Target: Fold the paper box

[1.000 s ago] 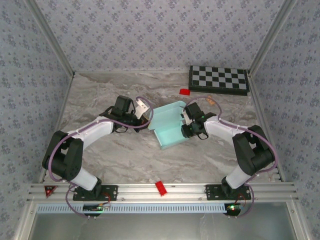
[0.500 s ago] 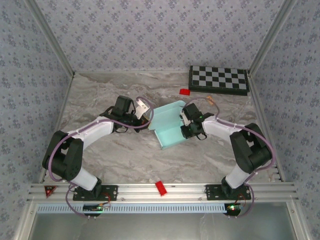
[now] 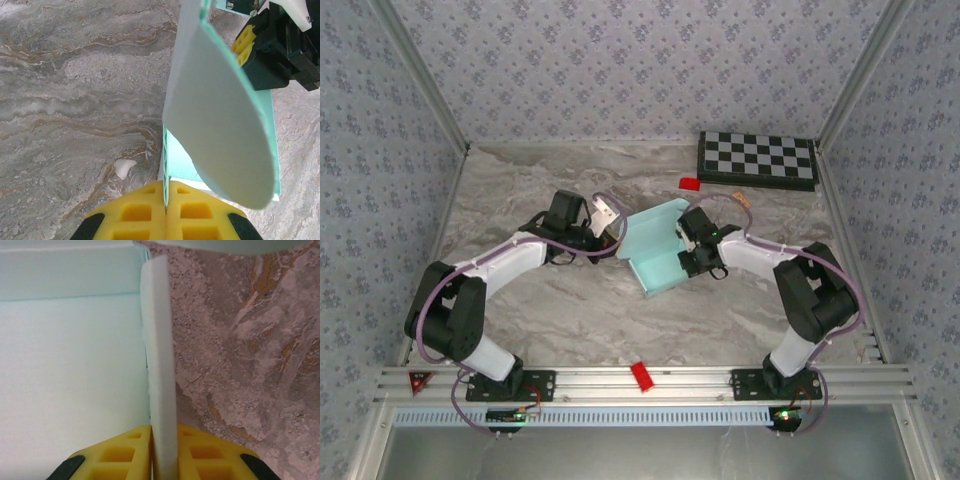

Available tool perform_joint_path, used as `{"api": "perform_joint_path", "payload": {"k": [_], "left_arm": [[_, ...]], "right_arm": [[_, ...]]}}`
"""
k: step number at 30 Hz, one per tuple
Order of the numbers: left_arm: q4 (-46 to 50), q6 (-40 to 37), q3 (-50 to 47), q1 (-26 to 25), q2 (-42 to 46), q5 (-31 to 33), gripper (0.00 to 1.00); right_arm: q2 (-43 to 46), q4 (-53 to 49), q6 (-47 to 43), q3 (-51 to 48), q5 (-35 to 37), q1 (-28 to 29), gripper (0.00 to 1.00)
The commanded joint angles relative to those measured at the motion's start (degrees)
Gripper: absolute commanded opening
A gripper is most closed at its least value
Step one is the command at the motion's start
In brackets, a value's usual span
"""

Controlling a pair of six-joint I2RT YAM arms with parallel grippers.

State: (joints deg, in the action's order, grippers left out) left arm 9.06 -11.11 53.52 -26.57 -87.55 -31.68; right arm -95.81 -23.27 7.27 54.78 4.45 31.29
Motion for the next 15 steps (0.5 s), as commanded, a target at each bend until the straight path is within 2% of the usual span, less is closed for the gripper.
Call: {"api": "perform_joint_path", "payload": {"k": [1, 15], "left_arm": [[1.5, -1.7, 2.1, 0.7, 0.3, 0.3, 0.00], [1.7, -2.1, 2.1, 1.6, 0.1, -0.1, 0.00]], "right_arm": [[-1.8, -4.1, 1.0, 1.9, 5.1, 0.3, 0.17], [-6.2, -7.3, 2.5, 5.3, 10.5, 2.3, 0.15]]}}
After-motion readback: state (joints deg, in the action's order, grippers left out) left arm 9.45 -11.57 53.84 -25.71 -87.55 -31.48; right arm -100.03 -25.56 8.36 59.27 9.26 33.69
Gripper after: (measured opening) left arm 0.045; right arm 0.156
